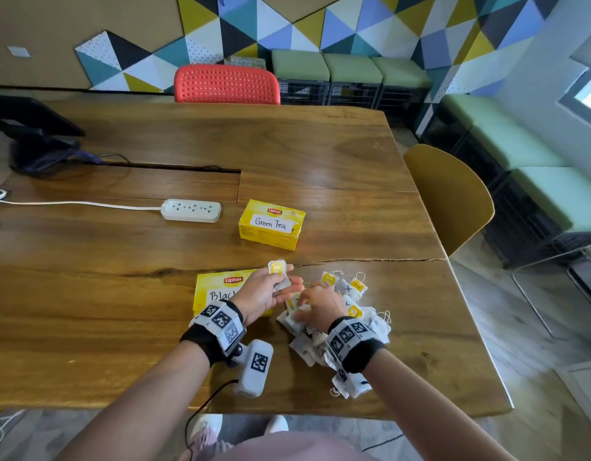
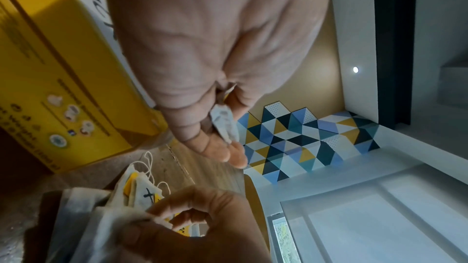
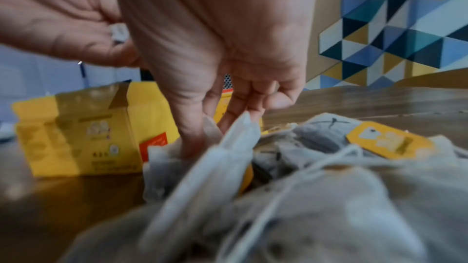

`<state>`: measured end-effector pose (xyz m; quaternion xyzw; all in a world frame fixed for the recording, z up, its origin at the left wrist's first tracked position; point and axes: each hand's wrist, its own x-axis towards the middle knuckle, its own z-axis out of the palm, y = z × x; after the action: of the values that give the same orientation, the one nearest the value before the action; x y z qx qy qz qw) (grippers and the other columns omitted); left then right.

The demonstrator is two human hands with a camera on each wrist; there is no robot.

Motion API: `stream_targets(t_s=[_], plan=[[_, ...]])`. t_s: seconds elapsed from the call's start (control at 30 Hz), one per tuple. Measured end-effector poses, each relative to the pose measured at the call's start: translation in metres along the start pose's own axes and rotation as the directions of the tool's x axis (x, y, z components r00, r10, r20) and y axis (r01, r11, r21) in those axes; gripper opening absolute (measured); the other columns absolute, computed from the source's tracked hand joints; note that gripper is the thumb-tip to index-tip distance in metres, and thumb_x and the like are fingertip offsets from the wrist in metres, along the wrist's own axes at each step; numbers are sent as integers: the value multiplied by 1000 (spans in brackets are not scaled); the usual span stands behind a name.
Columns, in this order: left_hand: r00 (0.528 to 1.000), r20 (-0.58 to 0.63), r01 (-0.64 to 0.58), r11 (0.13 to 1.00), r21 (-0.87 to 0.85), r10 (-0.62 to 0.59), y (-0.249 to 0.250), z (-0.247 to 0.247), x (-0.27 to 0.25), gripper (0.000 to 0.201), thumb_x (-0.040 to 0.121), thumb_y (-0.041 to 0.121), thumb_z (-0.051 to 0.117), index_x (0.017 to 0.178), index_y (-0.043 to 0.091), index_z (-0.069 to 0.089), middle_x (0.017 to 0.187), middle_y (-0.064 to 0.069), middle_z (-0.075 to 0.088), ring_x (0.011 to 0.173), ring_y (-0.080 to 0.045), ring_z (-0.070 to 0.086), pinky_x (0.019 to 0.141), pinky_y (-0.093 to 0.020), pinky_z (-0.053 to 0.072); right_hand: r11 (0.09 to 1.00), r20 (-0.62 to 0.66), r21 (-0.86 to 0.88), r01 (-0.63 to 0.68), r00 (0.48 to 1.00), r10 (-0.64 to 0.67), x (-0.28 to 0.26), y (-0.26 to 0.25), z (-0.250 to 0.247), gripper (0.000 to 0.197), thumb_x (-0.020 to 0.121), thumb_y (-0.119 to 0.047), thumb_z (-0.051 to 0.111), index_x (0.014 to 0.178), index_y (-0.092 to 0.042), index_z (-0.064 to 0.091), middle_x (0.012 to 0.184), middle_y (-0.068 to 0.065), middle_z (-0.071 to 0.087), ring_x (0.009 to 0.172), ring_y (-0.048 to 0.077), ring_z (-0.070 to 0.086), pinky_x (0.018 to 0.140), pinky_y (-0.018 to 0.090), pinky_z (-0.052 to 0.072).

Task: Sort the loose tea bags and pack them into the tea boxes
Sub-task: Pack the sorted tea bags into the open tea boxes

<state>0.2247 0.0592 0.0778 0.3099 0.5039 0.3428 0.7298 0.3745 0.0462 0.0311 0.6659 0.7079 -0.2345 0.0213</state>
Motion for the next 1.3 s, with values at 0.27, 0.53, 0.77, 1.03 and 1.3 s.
stream_targets(t_s=[0.27,0.53,0.77,1.03,1.3], plan=[[997,-51,65,997,35,-63,-2,-6,1,26,103,14,35,108,6,60,95,-10,65,86,-17,64,77,-28,49,902,-204,411,129,978,-47,-19,15,-44,6,78,-16,75,80,-22,74,81,-12,60,68,1,51,61,7,37],[976,146,159,987,23,-161,-3,12,-5,28,100,25,48,110,3,62,108,-13,67,96,-21,64,72,-23,53,722,-292,611,325,940,-176,-41,17,-76,26,67,-11,85,73,-35,76,91,-5,46,78,-6,45,75,9,40],[970,179,154,986,69,-164,-6,15,-2,27,91,20,63,113,3,62,99,-8,66,87,-14,63,70,-21,55,597,-180,763,248,969,-171,-42,27,-72,38,73,8,74,72,-29,79,82,1,62,78,21,60,82,45,53],[978,161,115,989,97,-129,-10,15,0,20,87,3,67,106,7,62,83,-3,66,69,-8,60,62,-18,50,572,34,820,-1,998,-46,-49,26,-80,14,87,-6,65,93,-13,76,82,7,74,74,14,69,71,30,50],[989,41,142,989,51,-144,-1,15,4,24,102,23,42,103,9,62,105,-17,61,82,-21,60,67,-28,51,780,-129,607,155,987,-96,-46,13,-92,25,78,-13,78,91,-28,62,87,-2,72,81,5,67,85,30,55]])
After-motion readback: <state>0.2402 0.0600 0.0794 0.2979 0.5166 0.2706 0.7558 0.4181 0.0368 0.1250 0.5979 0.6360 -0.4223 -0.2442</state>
